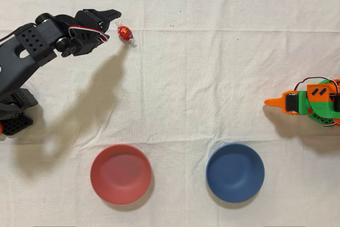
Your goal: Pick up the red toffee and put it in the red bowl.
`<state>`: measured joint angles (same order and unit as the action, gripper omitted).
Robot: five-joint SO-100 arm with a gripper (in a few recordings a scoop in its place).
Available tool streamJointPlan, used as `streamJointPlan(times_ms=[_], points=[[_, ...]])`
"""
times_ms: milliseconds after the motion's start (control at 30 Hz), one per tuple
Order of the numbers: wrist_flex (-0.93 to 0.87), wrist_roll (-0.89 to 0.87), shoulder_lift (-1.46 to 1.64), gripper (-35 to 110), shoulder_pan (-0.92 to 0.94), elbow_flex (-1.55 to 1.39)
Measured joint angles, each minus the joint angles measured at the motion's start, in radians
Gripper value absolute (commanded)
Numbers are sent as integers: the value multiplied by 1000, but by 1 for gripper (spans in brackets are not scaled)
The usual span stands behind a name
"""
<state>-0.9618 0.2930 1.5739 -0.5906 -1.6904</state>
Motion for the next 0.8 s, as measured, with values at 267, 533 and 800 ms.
streamJointPlan(times_ms=[267,533,800], points=[[129,17,-71,27,0,-61],[187,34,-170,27,2,-58],[230,49,-230,27,11,-38]])
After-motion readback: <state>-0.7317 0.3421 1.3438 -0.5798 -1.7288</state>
